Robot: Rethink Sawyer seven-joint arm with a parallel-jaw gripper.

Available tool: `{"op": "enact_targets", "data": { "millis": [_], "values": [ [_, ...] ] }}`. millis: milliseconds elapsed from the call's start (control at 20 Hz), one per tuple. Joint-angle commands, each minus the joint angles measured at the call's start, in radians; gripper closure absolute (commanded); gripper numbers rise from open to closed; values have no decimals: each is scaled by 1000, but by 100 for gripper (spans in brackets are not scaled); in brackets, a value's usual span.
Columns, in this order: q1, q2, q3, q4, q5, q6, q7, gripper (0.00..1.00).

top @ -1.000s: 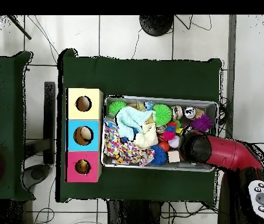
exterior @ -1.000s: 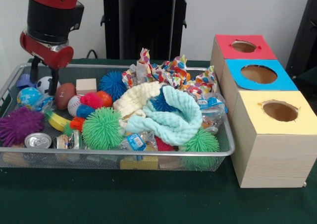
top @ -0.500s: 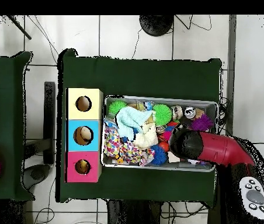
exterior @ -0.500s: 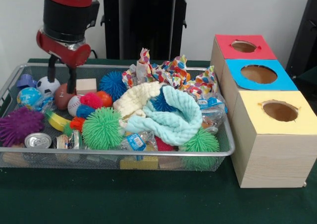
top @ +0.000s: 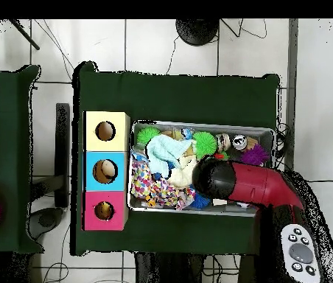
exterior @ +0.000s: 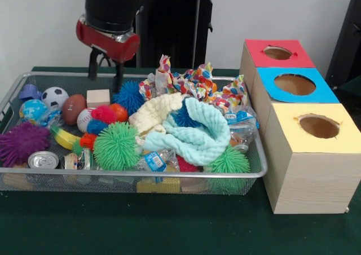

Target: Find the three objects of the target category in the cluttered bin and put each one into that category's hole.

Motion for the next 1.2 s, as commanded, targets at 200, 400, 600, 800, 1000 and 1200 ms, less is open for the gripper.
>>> {"op": "enact_targets", "data": {
  "millis": [200,400,600,800,1000,1200],
  "values": [
    [49,38,16,99,117,21,200,0],
    [71,61,24,124,151,-81,230,0],
    [86,99,30,118,186,-141,237,0],
    [88,132,55,128,237,-202,236,0],
    [110,149,59,128,273,-246,235,0],
    [133,175,44,103,305,-257,226,0]
  ]
}}
